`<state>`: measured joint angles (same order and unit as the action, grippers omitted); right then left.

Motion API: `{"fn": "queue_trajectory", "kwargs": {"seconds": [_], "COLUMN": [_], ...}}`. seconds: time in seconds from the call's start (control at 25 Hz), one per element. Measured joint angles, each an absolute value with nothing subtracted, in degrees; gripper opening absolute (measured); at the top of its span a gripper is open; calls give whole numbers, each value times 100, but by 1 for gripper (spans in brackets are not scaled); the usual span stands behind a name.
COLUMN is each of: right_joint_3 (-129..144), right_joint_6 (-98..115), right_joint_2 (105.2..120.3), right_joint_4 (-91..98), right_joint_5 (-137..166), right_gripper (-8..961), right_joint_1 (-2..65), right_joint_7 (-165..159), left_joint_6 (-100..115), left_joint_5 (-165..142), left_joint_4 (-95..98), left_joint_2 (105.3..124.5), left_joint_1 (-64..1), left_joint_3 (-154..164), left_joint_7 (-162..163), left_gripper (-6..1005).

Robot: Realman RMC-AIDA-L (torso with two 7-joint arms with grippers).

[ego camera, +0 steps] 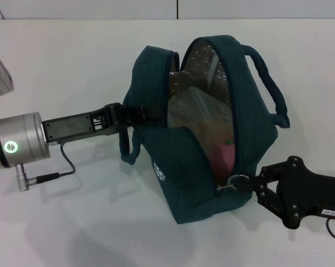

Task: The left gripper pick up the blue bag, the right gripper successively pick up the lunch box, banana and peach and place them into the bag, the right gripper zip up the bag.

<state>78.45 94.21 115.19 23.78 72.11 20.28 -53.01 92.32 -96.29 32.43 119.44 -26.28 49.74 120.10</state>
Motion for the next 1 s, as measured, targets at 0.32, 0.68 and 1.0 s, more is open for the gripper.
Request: {"fn": "queue_trajectory", "kwargs": {"seconds": [0.32,0.68,1.0], "right_joint_3": [7833,7850,7839], "right_joint_6": [9418,9515,9508], "right_joint_2": [11533,11558,11615], "right_joint_4": [2397,2440,2441], "right_joint_5": [7190,6700,6214], "right_gripper": [9,10,11], "right_joint_1": [2166,2333,2663], "right_joint_7": [-5299,-5299,-5299], "left_joint_6": [9249,9411,9557], "left_joint_5": [-9642,-8971,-8896], "left_joint_4": [3238,3293,3245], "left_joint_2": [11943,11858,11909], "left_joint_1": [-2643,-2448,-2291], "left_joint_3": [5002,4699,3995], "left_joint_7": [10988,10089,9353], "left_gripper": [154,547,779]}}
